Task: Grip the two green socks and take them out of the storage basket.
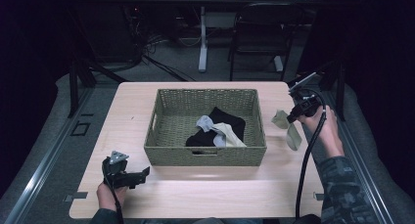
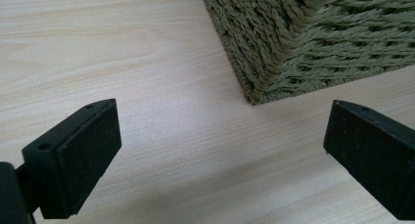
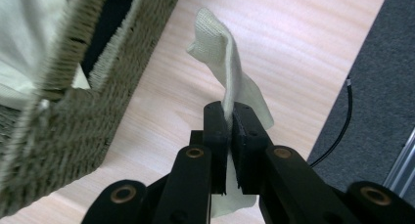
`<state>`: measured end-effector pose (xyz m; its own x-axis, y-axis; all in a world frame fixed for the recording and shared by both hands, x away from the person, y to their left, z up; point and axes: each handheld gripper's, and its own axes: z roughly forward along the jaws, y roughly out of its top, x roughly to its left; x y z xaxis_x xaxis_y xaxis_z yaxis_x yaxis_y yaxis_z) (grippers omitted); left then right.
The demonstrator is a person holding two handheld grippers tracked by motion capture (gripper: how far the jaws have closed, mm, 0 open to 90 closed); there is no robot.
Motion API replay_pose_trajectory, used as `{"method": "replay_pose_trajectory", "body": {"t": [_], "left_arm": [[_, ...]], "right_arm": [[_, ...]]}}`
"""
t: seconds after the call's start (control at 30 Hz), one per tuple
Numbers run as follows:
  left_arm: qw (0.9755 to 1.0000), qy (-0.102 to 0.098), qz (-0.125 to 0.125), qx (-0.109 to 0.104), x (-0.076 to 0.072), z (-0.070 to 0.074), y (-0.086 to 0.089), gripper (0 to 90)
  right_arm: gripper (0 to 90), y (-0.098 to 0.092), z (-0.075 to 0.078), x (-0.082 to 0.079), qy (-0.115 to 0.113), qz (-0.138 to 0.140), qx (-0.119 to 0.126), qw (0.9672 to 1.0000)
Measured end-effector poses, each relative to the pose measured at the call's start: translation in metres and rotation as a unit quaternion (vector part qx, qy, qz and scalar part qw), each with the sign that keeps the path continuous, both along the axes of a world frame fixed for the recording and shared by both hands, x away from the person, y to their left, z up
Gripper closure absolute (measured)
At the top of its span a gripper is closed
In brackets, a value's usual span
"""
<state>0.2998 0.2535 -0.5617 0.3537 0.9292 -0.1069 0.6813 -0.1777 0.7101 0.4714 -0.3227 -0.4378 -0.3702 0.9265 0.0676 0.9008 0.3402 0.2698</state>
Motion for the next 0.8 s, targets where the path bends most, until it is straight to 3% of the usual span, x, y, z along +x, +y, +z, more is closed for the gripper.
{"method": "replay_pose_trajectory", "body": {"t": [0.2, 0.23, 0.57, 0.7, 0.8], "left_arm": [[1.0, 0.001, -0.001, 0.001, 0.0, 0.0, 0.0, 0.5], [1.0, 0.001, 0.0, 0.0, 0.0, 0.0, 0.001, 0.5], [1.0, 0.001, -0.001, 0.001, 0.0, 0.0, 0.0, 0.5], [1.0, 0.002, -0.001, 0.001, 0.0, 0.0, 0.0, 0.5], [1.0, 0.003, -0.001, 0.001, 0.0, 0.0, 0.001, 0.5]], "right_arm": [[85.4, 0.002, -0.026, -0.002, 0.006, -0.005, 0.003, 1.0], [85.3, 0.003, -0.036, -0.003, 0.006, -0.01, 0.009, 0.9999], [84.7, 0.008, -0.073, -0.006, 0.025, -0.004, 0.013, 0.9996], [82.1, 0.008, -0.078, -0.006, 0.031, -0.007, 0.013, 0.9994], [70.2, 0.008, -0.073, -0.007, 0.021, -0.009, 0.013, 0.9996]]}}
